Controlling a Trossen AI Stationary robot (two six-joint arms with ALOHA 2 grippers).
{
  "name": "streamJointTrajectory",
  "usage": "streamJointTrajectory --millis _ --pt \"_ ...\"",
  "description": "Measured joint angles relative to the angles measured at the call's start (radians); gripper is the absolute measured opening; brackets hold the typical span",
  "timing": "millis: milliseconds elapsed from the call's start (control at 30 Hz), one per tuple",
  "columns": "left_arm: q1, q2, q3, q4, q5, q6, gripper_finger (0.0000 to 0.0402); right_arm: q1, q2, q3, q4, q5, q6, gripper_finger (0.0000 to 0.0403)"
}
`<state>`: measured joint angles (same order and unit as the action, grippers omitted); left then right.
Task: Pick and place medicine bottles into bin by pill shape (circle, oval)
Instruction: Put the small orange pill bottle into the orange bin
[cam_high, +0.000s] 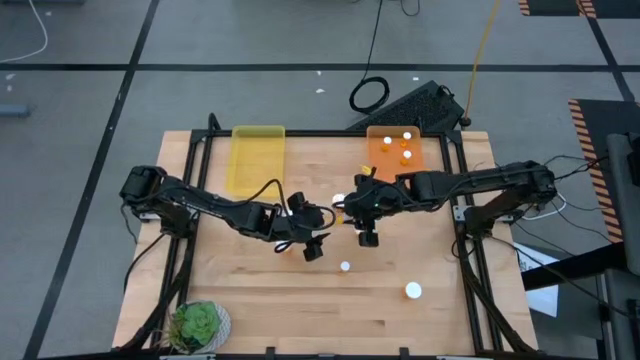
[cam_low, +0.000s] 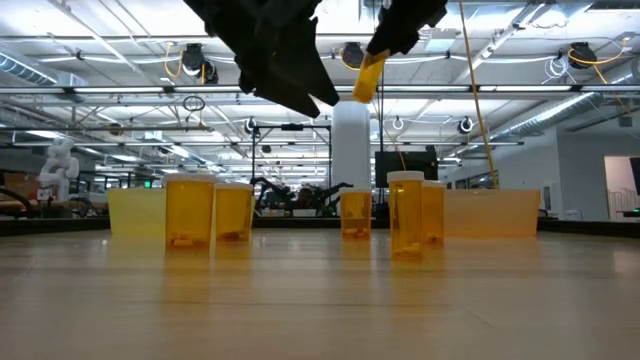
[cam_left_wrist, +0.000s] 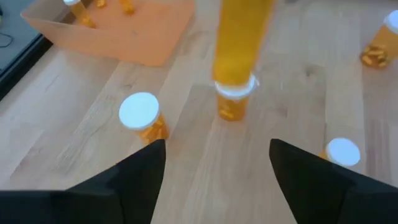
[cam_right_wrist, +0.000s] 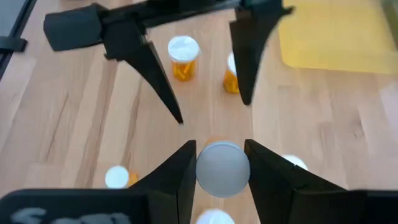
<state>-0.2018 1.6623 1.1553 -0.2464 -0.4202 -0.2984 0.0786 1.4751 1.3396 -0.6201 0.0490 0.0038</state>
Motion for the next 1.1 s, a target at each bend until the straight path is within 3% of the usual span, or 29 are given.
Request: streamJointTrajectory --millis 300,600,967,1100 --pt "0.012 0.0 0.0 -0.006 0.0 0.005 0.0273 -0.112 -0.101 0.0 -0.161 0.001 -0.03 0.0118" --pt "0.013 0.0 0.0 0.012 0.0 0.007 0.0255 -0.365 -0.127 -0.001 -0.246 0.001 -0.134 0.0118" --pt "0.013 0.0 0.0 0.013 0.0 0.007 0.0255 -0.679 -0.126 -0.129 -0.153 -0.002 -0.21 0.0118" --pt "0.018 0.0 0.0 0.013 0.0 0.012 0.0255 -0.742 -0.127 -0.188 -0.109 -0.091 -0.215 0.0118"
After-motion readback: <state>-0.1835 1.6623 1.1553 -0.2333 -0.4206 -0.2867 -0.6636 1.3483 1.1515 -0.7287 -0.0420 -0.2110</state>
